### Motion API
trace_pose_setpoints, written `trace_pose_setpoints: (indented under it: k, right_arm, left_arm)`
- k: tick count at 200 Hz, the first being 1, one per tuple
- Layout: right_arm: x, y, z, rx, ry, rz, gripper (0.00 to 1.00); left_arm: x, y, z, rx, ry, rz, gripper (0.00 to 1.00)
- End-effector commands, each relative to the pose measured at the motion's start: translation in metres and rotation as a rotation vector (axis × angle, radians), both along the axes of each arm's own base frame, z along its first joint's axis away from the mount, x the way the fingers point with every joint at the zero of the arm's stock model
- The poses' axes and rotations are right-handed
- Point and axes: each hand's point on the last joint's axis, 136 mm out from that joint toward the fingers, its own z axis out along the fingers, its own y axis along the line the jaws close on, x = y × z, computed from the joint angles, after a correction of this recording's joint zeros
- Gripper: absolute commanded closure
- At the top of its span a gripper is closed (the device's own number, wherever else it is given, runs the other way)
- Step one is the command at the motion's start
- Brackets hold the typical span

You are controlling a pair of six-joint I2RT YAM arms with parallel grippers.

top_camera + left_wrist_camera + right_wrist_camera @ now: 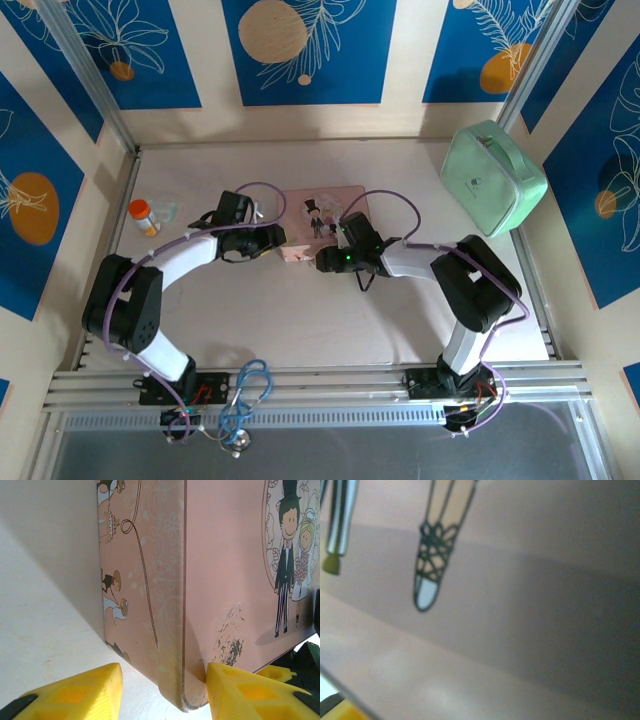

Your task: Unlock a padlock with a key

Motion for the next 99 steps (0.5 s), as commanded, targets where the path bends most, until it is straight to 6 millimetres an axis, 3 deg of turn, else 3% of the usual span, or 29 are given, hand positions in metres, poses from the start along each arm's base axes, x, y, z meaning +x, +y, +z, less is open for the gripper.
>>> trace_pose_setpoints:
  k: [1, 50, 99]
  right_arm:
    - [0.007, 0.006, 0.000, -0.006, -0.027, 0.033, 0.50]
    - [0.005, 0.017, -0.002, -0.026, -0.046, 0.073, 0.51]
    - [-0.001, 0.017, -0.001, -0.057, -0.032, 0.061, 0.64]
  left_arm:
    - [-0.001, 0.007, -0.012, 0.027, 0.035, 0.003, 0.54]
    - [-0.001, 0.007, -0.011, 0.026, 0.033, 0.002, 0.54]
    - [-0.002, 0.007, -0.014, 0.021, 0.039, 0.006, 0.54]
